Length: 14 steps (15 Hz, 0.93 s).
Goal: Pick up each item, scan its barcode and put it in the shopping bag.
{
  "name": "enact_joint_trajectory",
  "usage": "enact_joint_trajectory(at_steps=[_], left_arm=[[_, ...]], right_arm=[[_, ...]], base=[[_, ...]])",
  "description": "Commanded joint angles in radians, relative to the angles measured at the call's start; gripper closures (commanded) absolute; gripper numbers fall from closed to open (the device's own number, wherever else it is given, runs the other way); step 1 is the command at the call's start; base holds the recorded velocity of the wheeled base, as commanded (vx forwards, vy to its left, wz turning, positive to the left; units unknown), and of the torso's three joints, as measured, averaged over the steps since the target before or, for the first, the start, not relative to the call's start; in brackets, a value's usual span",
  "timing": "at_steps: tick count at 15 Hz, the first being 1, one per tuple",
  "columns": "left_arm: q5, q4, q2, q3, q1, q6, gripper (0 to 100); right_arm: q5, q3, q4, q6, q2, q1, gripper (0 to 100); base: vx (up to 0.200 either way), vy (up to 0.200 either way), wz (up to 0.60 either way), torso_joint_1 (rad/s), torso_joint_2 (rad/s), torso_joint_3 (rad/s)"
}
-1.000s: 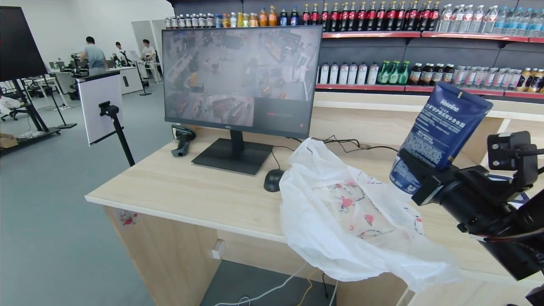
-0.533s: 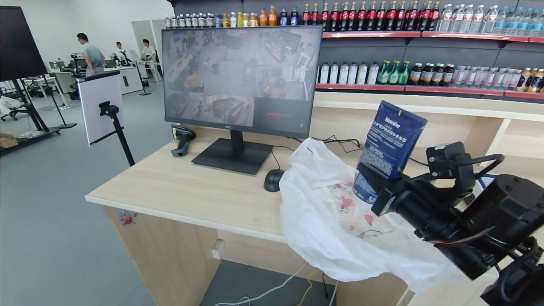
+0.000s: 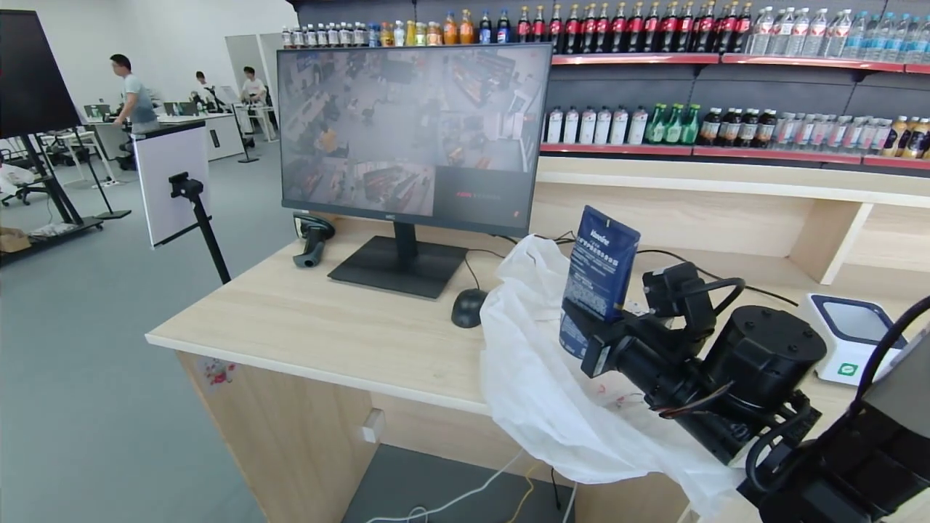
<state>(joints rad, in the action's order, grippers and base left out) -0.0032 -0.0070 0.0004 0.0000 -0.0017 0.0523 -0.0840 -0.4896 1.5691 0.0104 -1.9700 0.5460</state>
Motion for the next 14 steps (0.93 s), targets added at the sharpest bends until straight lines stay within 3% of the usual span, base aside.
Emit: enact_joint_trajectory(at_steps=[1,14], left_arm=[[0.000,-0.001,0.000,0.000,0.000,0.000,0],[0.000,-0.001,0.000,0.000,0.000,0.000,0]], right_arm=[[0.000,-0.021,0.002,-0.001,-0.035,0.012,100],[0.000,-0.026,0.002,-0.001,-0.086,0.034,100]], base=[[0.000,0.000,0.00,0.000,0.00,0.000],[0.000,0.000,0.00,0.000,0.00,0.000]])
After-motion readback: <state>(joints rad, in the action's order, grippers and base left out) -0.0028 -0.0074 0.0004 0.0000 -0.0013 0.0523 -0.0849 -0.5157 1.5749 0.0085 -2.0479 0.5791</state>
